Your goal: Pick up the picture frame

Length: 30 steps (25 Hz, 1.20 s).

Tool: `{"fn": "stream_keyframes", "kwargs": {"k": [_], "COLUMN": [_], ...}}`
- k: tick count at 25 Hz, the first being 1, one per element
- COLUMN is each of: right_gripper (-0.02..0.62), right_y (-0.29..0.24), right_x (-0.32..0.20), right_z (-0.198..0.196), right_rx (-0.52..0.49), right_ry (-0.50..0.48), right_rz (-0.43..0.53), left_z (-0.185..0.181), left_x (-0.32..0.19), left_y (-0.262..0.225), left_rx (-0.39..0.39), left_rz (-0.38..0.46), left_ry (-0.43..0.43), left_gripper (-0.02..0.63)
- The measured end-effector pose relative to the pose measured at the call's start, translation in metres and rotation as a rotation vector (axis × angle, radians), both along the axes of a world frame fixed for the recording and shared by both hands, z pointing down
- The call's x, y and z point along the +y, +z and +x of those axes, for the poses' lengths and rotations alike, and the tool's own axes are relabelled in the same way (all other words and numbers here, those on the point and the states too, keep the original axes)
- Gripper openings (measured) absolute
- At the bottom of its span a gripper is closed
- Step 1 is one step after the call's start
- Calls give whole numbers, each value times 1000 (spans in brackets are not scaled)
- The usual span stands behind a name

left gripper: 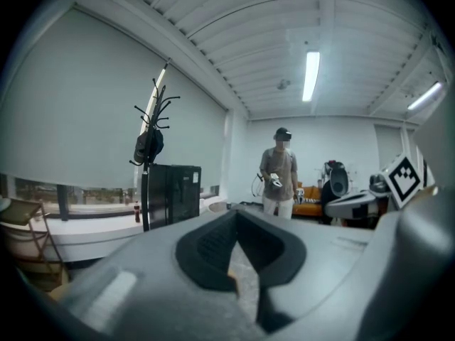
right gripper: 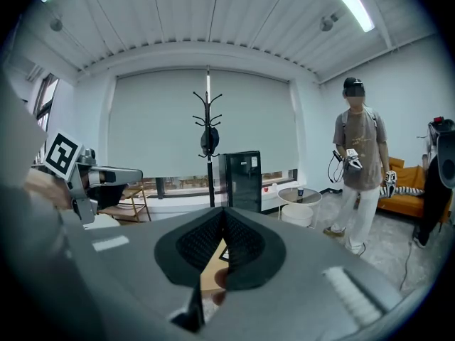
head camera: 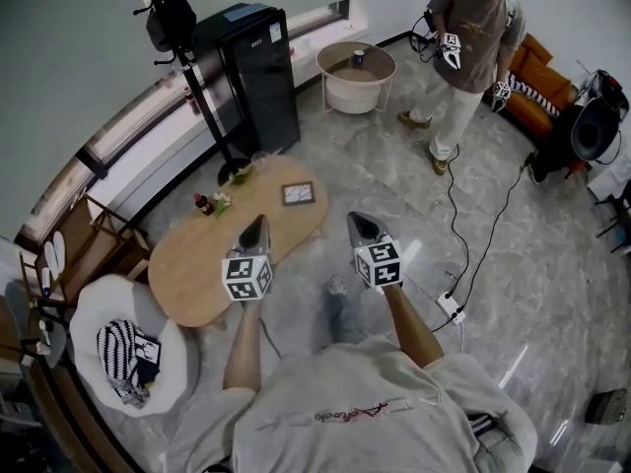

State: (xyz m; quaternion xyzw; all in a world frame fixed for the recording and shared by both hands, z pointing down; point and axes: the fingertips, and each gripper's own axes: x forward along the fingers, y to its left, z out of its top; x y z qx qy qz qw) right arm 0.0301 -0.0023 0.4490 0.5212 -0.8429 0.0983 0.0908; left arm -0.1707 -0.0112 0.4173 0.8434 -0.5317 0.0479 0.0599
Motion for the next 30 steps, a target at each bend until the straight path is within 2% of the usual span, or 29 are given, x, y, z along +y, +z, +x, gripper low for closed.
{"fn": "stream_keyframes", "kwargs": {"k": [8, 17, 30], "right_gripper": [5, 5, 5], "right_y": [-26, -49, -45], "right_x": [-106, -199, -314], "right_z": [-5, 42, 45], "right_rx": [27, 8, -14], "right_ry": [-36, -30, -76], "right_rz": [37, 49, 39], "left_z": [2, 55, 59], "left_x": [-95, -197, -306], "left_y": [-3, -40, -40], "left_rx": [19, 14, 7], "left_rz": [-15, 26, 30], "left_ry": [-15, 0, -44], "left_gripper": [2, 2, 2]}}
